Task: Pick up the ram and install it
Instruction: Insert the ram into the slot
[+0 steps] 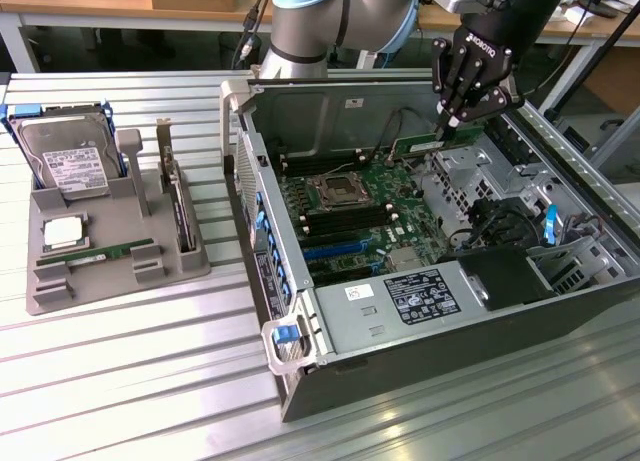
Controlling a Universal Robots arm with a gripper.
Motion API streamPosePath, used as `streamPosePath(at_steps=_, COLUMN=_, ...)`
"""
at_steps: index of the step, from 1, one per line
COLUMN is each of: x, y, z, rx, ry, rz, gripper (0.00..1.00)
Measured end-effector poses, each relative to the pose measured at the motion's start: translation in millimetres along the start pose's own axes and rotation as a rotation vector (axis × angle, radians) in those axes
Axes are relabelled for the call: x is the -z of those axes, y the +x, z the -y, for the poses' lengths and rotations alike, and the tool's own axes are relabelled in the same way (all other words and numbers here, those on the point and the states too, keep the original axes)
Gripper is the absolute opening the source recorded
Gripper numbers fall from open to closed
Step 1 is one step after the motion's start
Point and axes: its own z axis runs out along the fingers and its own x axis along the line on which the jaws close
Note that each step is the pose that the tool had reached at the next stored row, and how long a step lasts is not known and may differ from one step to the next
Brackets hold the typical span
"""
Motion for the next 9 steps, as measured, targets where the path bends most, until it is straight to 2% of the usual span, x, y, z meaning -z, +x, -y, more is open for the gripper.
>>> streamPosePath(at_steps=9, x=-3.0, y=0.0, z=0.1, rx=0.0, ry=0.0, rz=0.0, gripper=0.12)
